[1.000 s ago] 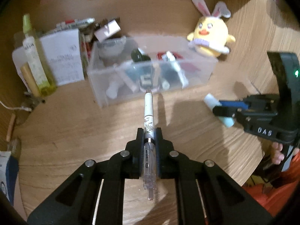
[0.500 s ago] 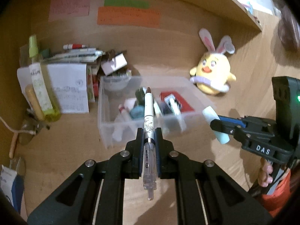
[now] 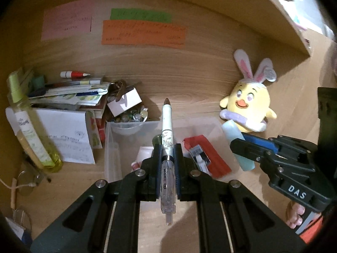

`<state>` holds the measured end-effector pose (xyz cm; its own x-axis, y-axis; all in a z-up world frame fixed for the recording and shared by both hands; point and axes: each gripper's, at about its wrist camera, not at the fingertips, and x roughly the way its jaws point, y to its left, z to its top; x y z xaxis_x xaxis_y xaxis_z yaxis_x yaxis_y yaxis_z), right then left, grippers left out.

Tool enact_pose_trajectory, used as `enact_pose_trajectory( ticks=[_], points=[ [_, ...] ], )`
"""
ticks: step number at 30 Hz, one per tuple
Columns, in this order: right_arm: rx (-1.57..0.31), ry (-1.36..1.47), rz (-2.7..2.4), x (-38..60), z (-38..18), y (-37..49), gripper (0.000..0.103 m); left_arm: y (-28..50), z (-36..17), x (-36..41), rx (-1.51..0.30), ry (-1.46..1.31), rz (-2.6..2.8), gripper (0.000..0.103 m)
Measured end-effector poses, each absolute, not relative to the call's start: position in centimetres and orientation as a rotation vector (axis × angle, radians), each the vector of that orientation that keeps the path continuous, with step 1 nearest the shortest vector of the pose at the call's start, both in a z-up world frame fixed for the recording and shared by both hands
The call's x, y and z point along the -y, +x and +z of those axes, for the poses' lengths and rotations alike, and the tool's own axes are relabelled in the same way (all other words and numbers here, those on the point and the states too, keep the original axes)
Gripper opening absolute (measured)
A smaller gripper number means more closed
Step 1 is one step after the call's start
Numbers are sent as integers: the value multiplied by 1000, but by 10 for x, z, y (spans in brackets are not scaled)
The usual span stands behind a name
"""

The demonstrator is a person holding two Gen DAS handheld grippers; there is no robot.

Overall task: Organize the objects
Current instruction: 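Lower the pen and mint-green bottle into the clear box and release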

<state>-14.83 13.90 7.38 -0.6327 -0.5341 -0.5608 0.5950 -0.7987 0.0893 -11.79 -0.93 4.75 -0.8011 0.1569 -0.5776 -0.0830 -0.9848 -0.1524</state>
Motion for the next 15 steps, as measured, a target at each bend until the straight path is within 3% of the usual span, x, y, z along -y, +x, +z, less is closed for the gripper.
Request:
enact_pose_trajectory(
  ticks=[15],
  points=[
    [-139, 1041, -2281, -110, 9, -213, 14, -185, -7, 14, 223, -1213, 2792, 10]
  ],
)
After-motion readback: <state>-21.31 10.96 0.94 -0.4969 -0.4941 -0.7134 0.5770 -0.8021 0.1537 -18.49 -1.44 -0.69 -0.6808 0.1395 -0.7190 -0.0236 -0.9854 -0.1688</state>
